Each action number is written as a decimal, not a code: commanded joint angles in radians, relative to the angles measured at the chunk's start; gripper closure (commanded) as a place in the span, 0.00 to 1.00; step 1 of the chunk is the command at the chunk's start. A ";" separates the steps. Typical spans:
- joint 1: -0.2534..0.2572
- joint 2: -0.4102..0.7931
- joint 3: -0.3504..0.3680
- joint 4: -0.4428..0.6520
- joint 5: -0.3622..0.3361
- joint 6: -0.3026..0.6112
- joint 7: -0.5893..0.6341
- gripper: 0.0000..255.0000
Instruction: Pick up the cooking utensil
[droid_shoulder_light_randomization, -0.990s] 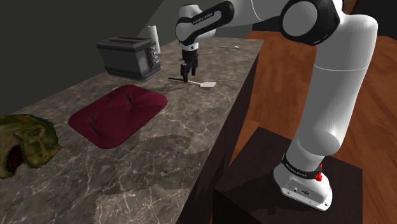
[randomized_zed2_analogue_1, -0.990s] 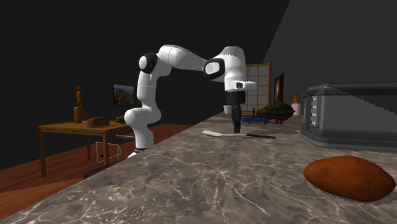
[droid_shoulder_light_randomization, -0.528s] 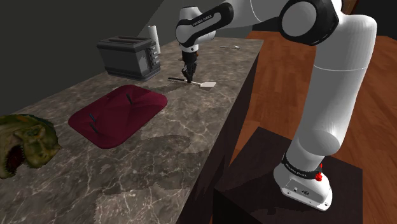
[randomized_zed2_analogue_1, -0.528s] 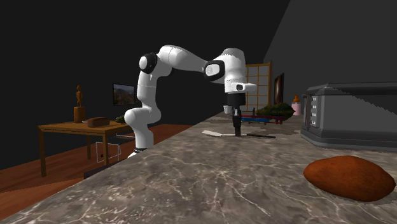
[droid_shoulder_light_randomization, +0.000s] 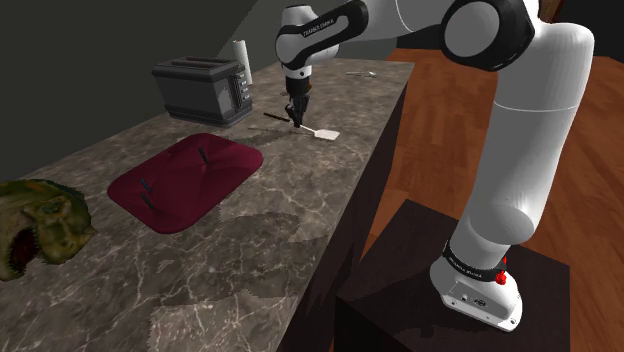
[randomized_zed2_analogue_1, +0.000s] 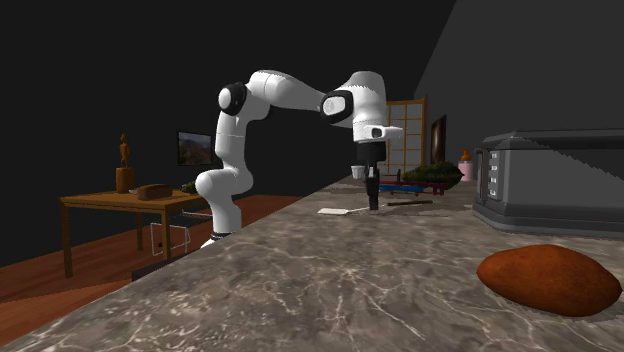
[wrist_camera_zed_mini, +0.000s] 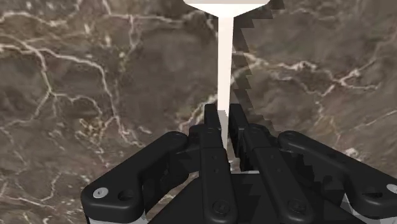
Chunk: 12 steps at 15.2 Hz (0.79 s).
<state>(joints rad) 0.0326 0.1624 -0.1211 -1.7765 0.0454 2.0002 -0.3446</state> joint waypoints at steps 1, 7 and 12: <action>-0.001 -0.003 -0.001 0.021 -0.001 -0.025 0.000 1.00; -0.001 -0.013 -0.001 0.090 -0.003 -0.103 0.002 1.00; -0.002 -0.014 -0.002 0.155 -0.004 -0.169 0.004 1.00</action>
<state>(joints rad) 0.0313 0.1459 -0.1227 -1.6401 0.0414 1.8480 -0.3401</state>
